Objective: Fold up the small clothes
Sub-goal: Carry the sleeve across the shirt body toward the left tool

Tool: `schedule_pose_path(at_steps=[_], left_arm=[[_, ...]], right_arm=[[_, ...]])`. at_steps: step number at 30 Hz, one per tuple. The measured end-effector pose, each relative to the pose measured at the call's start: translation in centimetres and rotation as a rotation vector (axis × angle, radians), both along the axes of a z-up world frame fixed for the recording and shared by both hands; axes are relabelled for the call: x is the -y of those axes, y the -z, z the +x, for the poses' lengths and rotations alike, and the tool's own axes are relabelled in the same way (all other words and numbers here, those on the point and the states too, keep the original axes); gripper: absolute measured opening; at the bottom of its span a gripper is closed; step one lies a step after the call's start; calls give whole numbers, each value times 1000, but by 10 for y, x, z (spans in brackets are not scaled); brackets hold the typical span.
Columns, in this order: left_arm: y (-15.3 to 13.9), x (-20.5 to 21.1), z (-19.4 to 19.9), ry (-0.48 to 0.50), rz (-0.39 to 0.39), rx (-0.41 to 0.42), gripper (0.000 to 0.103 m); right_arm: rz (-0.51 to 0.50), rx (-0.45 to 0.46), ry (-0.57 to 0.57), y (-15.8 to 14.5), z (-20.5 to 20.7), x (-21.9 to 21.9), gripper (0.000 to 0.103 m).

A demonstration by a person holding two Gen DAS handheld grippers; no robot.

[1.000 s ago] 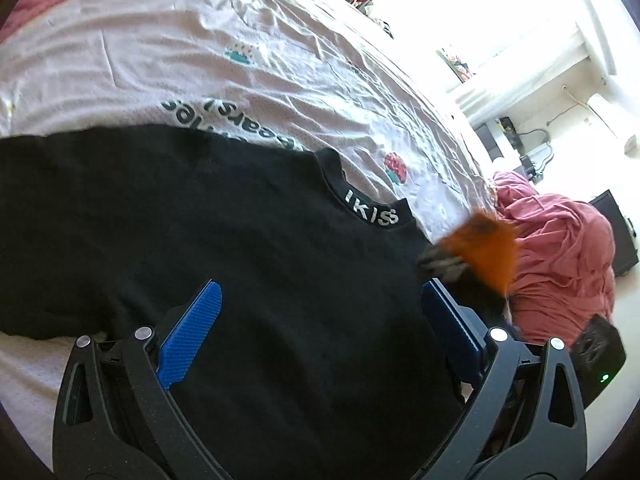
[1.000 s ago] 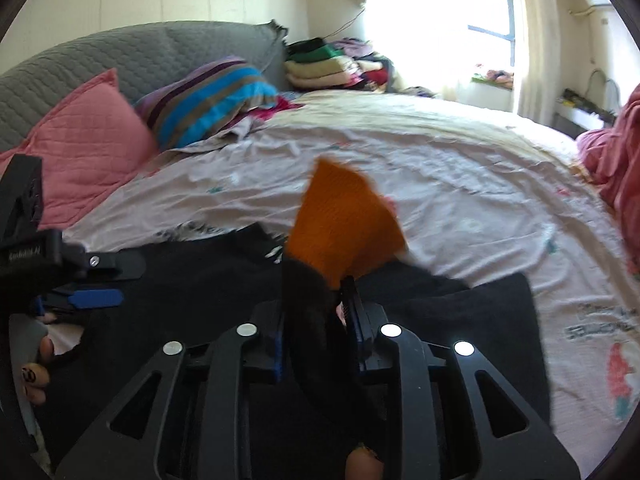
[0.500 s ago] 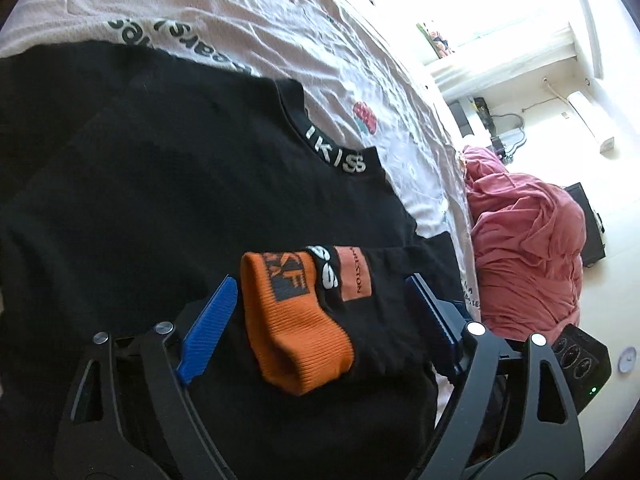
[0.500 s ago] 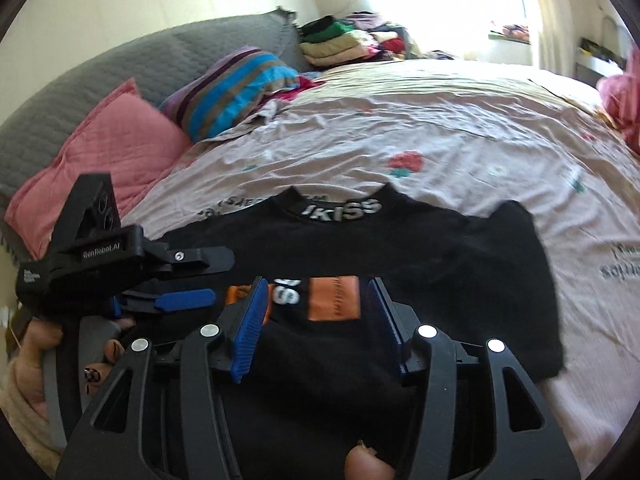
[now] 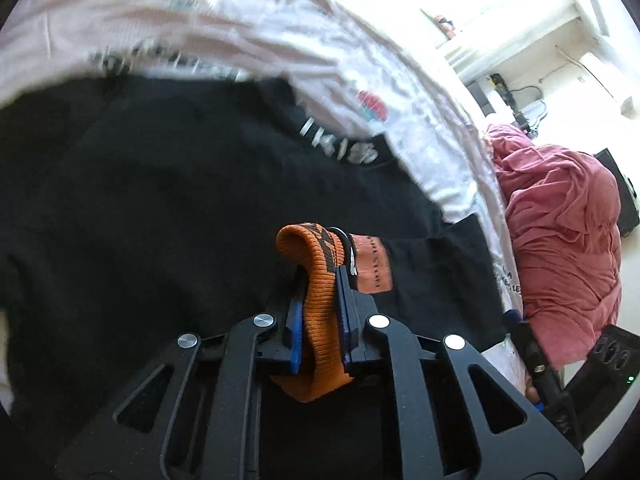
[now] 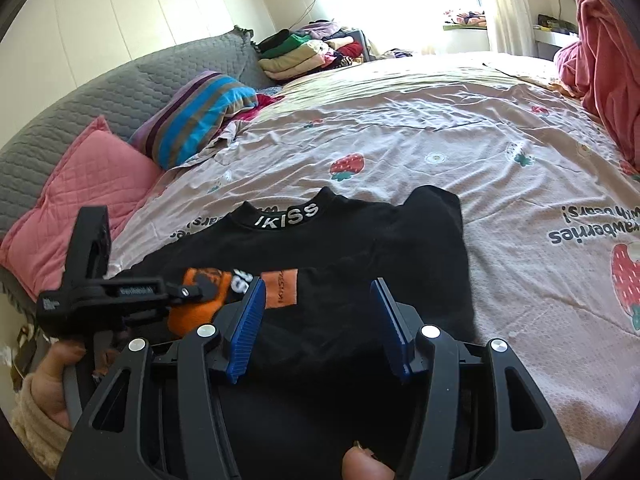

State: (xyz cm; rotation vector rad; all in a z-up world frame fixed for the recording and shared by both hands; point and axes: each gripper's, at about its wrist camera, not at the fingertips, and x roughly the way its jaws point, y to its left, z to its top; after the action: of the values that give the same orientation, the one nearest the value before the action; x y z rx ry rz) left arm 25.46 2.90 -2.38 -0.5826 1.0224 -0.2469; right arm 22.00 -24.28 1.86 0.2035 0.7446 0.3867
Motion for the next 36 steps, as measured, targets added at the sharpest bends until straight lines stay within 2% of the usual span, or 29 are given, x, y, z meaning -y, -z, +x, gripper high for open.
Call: schedule_pose_path(at_steps=[4, 7, 9, 17, 20, 23, 25, 27, 28, 32, 36], left_arm=[[-42, -4, -7, -16, 63, 123, 5], [-62, -16, -15, -42, 65, 176, 5], [-64, -29, -20, -64, 67, 183, 5], [-30, -55, -22, -116, 61, 95, 5], [-26, -61, -25, -139, 100, 90, 8], [-32, -65, -33, -174, 171, 112, 10], [-36, -66, -35, -176, 185, 123, 11], [-41, -62, -36, -168, 214, 136, 25], [-41, -59, -35, -155, 225, 138, 29], [-27, -42, -26, -89, 252, 98, 32], [4, -31, -23, -55, 310, 16, 40]], right_arm=[[0, -6, 11, 0, 0, 5, 53], [-9, -10, 14, 1, 1, 6, 53], [-15, -10, 13, 2, 2, 5, 53], [-95, -46, 22, 17, 15, -8, 53], [-129, -60, 21, 22, 19, -14, 53], [-155, -70, 19, 27, 24, -20, 53], [-169, -78, 14, 30, 27, -23, 53], [-186, -88, 13, 33, 30, -26, 53], [-195, -92, 10, 35, 32, -28, 55], [-216, -130, 16, 45, 38, -29, 58], [-250, -167, 27, 55, 39, -26, 64]])
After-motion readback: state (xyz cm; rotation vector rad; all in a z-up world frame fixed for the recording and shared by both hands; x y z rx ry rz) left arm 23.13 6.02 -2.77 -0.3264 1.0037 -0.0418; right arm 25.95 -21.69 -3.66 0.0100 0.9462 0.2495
